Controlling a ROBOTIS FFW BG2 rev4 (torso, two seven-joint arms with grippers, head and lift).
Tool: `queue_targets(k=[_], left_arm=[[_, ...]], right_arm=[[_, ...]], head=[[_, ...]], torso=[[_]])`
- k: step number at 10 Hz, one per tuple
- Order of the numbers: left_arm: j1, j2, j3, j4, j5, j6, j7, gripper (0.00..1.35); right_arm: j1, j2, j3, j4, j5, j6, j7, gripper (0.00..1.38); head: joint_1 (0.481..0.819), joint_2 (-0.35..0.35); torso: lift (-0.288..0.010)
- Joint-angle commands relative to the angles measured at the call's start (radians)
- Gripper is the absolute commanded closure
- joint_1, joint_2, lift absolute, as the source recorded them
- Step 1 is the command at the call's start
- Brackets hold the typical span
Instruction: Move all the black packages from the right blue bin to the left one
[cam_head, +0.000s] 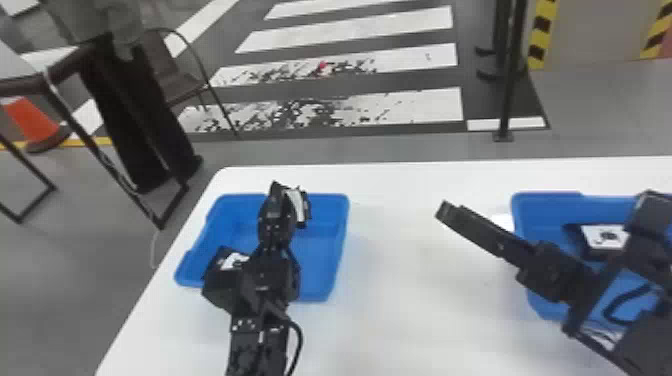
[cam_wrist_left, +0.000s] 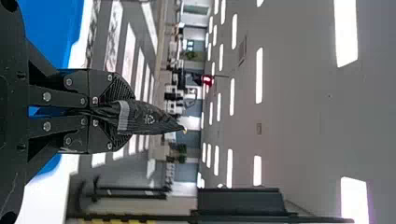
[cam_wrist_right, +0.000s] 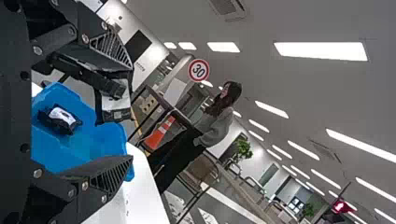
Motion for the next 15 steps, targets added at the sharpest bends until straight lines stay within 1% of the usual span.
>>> queue_targets(k=[1, 2, 3, 4, 5, 6, 7, 8, 9, 11, 12, 13, 15], left_arm=[[-0.054, 0.002, 0.06, 0.098, -0.073, 0.04, 0.031, 1.13], [-0.051, 0.002, 0.086, 0.098, -0.069, 0.045, 0.035, 0.55], [-0.032, -0.005, 0.106, 0.095, -0.063, -0.051, 0.035, 0.05], [-0.022, -0.009, 0.096, 0.09, -0.039, -0.124, 0.035, 0.08], [-0.005, -0.009, 0.072, 0.046, -0.021, -0.141, 0.036, 0.17], [0.025, -0.01, 0.054, -0.013, -0.017, -0.141, 0.036, 0.18], [0.059, -0.016, 0.044, -0.072, -0.011, -0.141, 0.036, 0.19], [0.091, -0.019, 0.028, -0.113, 0.015, -0.141, 0.036, 0.19], [0.111, -0.019, 0.009, -0.14, 0.035, -0.141, 0.036, 0.19], [0.118, -0.015, -0.027, -0.155, 0.057, -0.136, 0.036, 0.19], [0.12, -0.012, -0.039, -0.155, 0.063, -0.134, 0.036, 0.19], [0.12, -0.01, -0.047, -0.155, 0.067, -0.132, 0.036, 0.19], [0.125, -0.009, -0.053, -0.155, 0.069, -0.122, 0.035, 0.19]], right_arm=[[0.003, -0.003, -0.006, -0.001, 0.015, 0.0, 0.006, 0.1], [0.01, -0.001, -0.036, -0.018, 0.073, 0.0, 0.009, 0.1], [0.022, -0.001, -0.098, -0.055, 0.197, 0.012, 0.001, 0.1], [0.047, 0.002, -0.158, -0.117, 0.285, 0.076, -0.036, 0.1], [0.081, 0.016, -0.236, -0.183, 0.4, 0.113, -0.074, 0.1], [0.106, 0.028, -0.305, -0.239, 0.514, 0.159, -0.106, 0.1], [0.13, 0.034, -0.353, -0.315, 0.614, 0.26, -0.172, 0.1], [0.135, 0.039, -0.383, -0.328, 0.687, 0.304, -0.214, 0.1], [0.12, 0.04, -0.399, -0.296, 0.735, 0.338, -0.24, 0.1], [0.071, 0.043, -0.401, -0.207, 0.767, 0.356, -0.274, 0.1], [0.035, 0.049, -0.401, -0.151, 0.791, 0.356, -0.277, 0.1], [0.003, 0.048, -0.397, -0.102, 0.801, 0.348, -0.277, 0.1], [-0.054, 0.048, -0.381, 0.009, 0.797, 0.326, -0.275, 0.1]], head=[[0.695, 0.347], [0.695, 0.35], [0.695, 0.35], [0.695, 0.35], [0.695, 0.35], [0.695, 0.344], [0.695, 0.288], [0.695, 0.231], [0.695, 0.177], [0.695, 0.093], [0.695, 0.065], [0.695, 0.043], [0.695, 0.022]], torso=[[-0.154], [-0.154], [-0.154], [-0.154], [-0.154], [-0.154], [-0.154], [-0.154], [-0.154], [-0.154], [-0.154], [-0.154], [-0.154]])
